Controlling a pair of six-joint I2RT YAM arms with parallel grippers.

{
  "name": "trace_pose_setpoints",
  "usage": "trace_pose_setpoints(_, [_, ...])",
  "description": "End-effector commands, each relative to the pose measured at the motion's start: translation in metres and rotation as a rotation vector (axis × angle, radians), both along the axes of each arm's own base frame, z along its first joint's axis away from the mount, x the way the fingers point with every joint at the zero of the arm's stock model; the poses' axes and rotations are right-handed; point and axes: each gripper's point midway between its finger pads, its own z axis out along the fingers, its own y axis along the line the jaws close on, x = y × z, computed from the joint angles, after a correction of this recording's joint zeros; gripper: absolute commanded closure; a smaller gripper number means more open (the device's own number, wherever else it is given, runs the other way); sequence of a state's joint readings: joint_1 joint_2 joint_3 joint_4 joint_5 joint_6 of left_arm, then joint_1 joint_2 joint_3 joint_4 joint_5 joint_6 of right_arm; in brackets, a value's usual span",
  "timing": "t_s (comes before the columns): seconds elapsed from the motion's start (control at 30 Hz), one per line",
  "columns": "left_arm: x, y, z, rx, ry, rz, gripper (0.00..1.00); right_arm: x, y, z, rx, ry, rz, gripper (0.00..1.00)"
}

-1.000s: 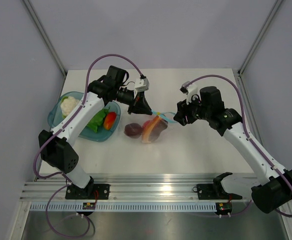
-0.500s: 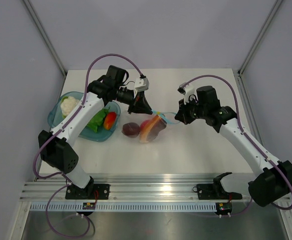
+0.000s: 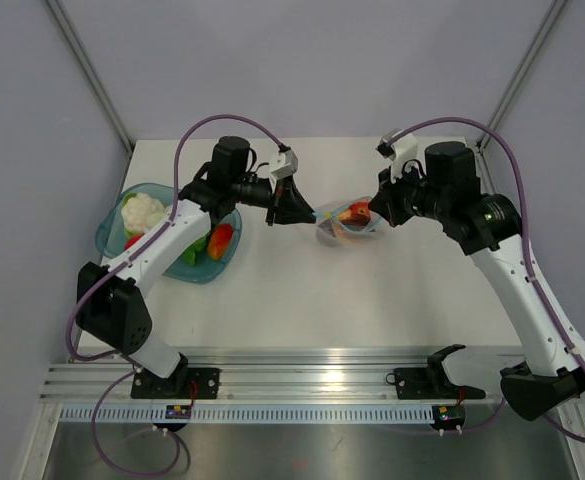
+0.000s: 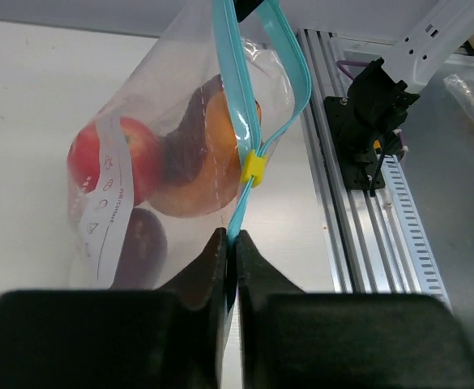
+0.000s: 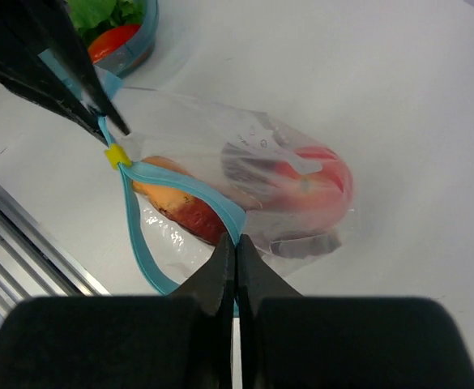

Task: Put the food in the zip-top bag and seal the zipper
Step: Zip the zipper food storage bag at the center of the board.

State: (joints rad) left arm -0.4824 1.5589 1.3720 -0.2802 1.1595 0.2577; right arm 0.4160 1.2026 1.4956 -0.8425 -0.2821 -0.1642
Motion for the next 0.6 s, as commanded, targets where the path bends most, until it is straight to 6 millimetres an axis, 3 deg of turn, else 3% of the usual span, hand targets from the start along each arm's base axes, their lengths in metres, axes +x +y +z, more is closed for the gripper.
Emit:
trace_pose_setpoints(0.0, [0.009,-0.013,0.015,-0.073,-0.012,-0.015,0.77,-0.004,0.002,-0.010,-0.023,0.061,0.033,1.00])
trace_pose_setpoints(0.03, [0.012,-0.015,0.016,-0.074,0.002,-0.002,0.51,-0.005,0.004,-0.016,-0.024,0.081,0.037,1.00])
trace_pose_setpoints(0.13, [0.016,-0.016,0.010,-0.062,0.027,0.005,0.44,-0.005,0.012,-0.039,-0.024,0.150,0.063,1.00])
trace_pose_setpoints(0.27, [0.016,-0.015,0.011,-0.053,0.011,0.009,0.43,0.001,0.024,-0.051,-0.043,0.212,0.081,1.00])
trace_pose_setpoints(0.37, [0.016,-0.012,0.011,-0.032,-0.001,0.025,0.43,0.013,0.031,-0.040,0.000,0.181,0.063,1.00])
trace_pose_setpoints(0.47, [0.016,-0.010,0.009,-0.017,0.000,0.042,0.43,0.016,0.038,-0.052,0.005,0.228,0.069,1.00])
trace_pose_setpoints(0.57, [0.015,-0.008,0.010,0.004,-0.003,0.050,0.44,0.010,0.051,-0.020,0.083,0.194,0.134,1.00])
